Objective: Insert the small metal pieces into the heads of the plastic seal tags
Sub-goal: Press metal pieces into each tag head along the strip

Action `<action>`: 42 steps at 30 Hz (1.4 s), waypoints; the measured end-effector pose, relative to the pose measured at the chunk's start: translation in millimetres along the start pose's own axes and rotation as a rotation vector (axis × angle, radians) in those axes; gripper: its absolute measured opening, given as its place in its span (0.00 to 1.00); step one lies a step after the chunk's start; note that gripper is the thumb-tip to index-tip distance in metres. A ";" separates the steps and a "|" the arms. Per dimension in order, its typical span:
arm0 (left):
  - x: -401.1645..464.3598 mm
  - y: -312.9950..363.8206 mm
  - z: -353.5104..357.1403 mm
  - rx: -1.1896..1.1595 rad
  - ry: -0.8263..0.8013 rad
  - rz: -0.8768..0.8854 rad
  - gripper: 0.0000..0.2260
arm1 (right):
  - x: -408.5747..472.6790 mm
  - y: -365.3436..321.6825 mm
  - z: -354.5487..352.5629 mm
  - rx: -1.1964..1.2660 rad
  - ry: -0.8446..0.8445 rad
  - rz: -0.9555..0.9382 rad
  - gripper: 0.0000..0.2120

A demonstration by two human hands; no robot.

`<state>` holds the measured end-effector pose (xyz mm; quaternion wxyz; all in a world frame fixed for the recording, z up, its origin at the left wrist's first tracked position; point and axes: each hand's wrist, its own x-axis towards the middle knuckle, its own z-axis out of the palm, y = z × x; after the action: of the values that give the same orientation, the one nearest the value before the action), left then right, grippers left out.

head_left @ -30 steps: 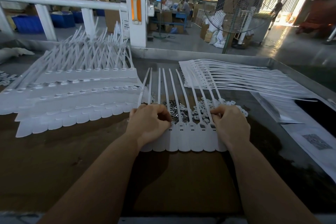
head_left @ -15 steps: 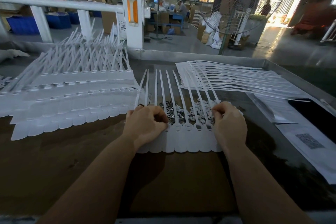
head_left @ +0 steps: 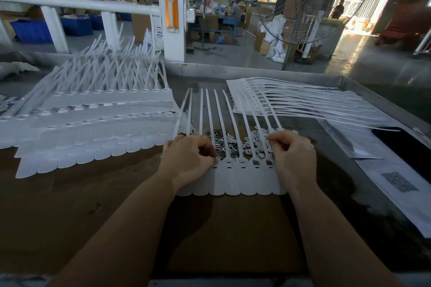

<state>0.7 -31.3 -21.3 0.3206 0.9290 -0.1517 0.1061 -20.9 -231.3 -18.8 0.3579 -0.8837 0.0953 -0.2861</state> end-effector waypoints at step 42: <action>-1.2 3.5 -1.2 -0.013 -0.004 -0.018 0.10 | 2.1 1.3 2.3 -0.322 -0.124 0.046 0.13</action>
<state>-1.7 -32.9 -18.7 0.3273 0.9284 -0.1445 0.1001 -17.9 -231.7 -20.1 0.2235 -0.9431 0.1380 -0.2040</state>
